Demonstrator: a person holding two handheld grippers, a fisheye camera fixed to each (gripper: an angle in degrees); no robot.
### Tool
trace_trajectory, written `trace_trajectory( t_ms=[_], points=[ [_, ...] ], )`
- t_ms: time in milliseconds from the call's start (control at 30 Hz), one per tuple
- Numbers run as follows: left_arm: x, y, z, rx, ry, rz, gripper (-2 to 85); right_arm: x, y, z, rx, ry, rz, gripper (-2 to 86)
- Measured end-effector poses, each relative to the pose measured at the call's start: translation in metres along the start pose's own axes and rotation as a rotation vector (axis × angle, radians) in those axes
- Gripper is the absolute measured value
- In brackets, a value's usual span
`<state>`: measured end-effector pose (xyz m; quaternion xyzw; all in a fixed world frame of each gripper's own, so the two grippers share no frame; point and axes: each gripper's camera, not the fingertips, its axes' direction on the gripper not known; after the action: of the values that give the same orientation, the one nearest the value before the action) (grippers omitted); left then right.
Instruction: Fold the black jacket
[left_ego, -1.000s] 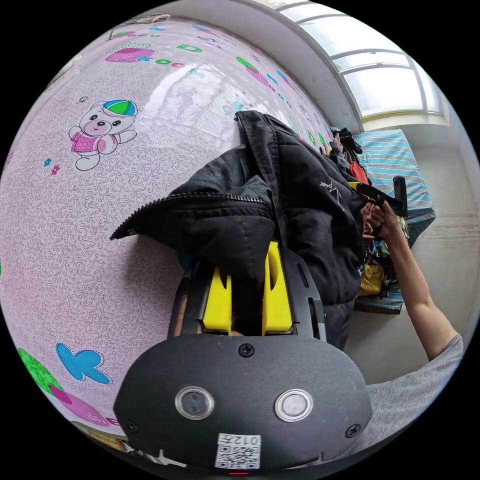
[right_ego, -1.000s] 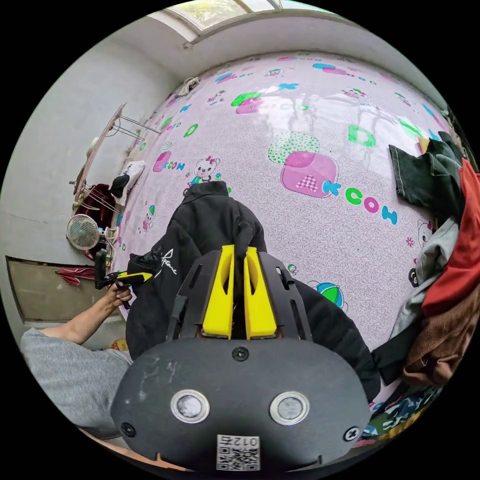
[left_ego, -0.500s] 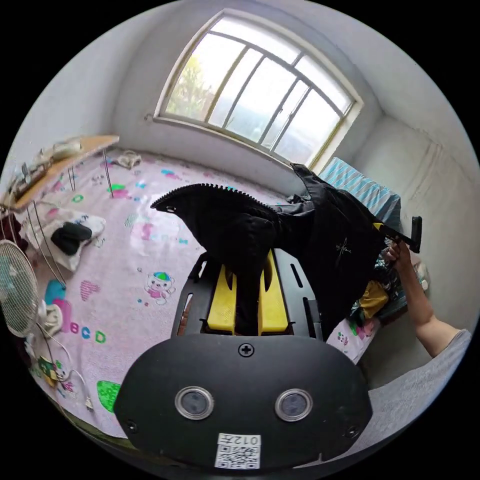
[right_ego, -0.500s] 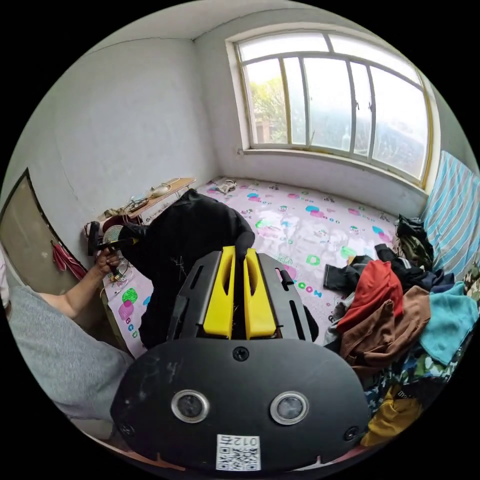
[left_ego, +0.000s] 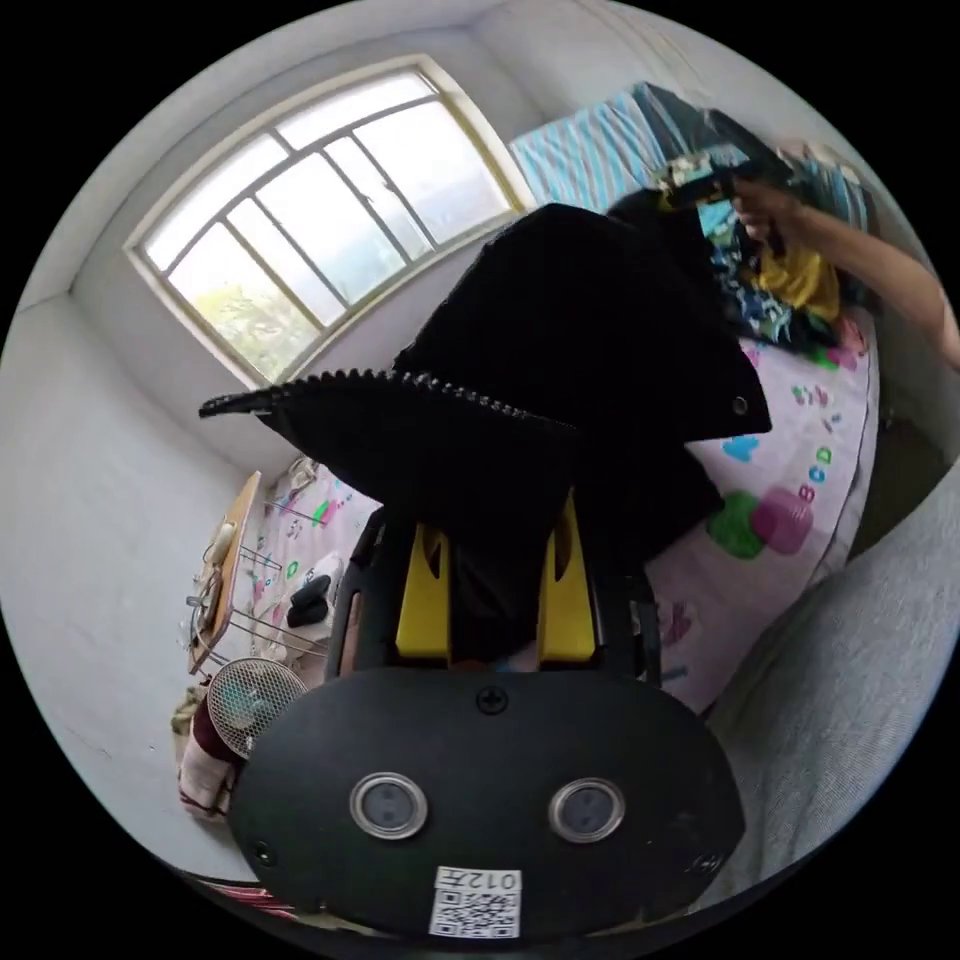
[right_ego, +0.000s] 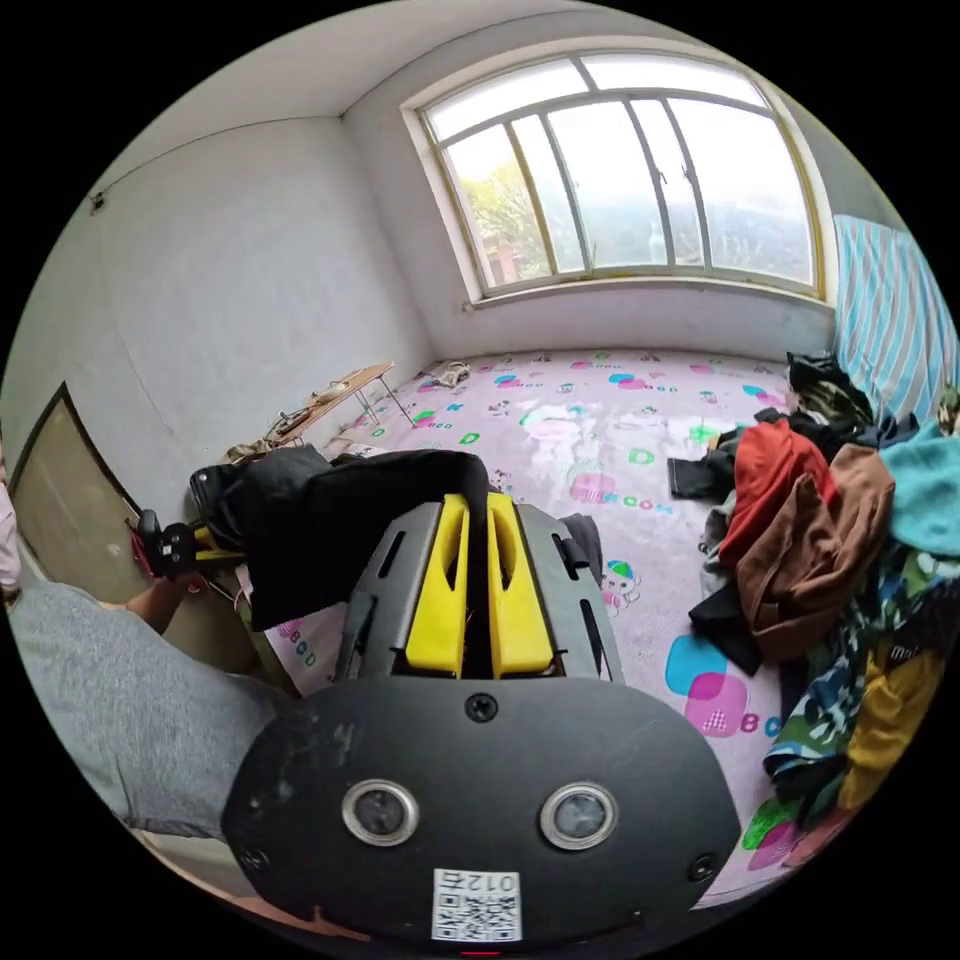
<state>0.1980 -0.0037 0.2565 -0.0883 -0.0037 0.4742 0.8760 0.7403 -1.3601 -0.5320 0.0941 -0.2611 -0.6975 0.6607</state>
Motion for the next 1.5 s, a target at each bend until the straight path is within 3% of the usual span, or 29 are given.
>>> trace_trajectory(
  t_ms=[100,200,367,600,733,1000,1167,1367,1500],
  points=[
    [0.061,0.025,0.054,-0.197,0.090,0.112,15.2,0.031,0.044,0.066,-0.068,0.034,0.138,-0.3],
    [0.073,0.060,0.072,-0.283,0.163,0.031,14.2,0.055,0.079,0.115,-0.113,0.091,0.247,-0.2],
    [0.057,0.095,0.066,-0.273,0.080,-0.074,13.5,0.069,0.097,0.167,-0.108,0.113,0.350,-0.3],
    [0.150,0.063,0.078,-0.106,-0.110,0.385,13.5,0.047,0.071,0.248,-0.132,0.117,0.364,-0.2],
    [0.181,0.041,0.092,-0.055,-0.089,0.546,13.2,0.025,0.054,0.297,-0.148,0.114,0.352,-0.1],
    [0.218,0.013,0.146,-0.177,-0.029,0.715,8.4,-0.059,0.039,0.397,-0.249,0.226,0.137,2.4],
    [0.212,0.011,0.147,-0.240,0.045,0.576,5.7,-0.140,0.031,0.456,-0.370,0.328,-0.079,5.3],
    [0.233,0.035,0.149,-0.263,0.009,0.579,4.5,-0.237,0.037,0.520,-0.556,0.424,-0.477,8.4],
    [0.248,0.052,0.157,-0.302,-0.009,0.564,3.7,-0.261,0.049,0.574,-0.752,0.478,-0.575,12.9]
  ],
)
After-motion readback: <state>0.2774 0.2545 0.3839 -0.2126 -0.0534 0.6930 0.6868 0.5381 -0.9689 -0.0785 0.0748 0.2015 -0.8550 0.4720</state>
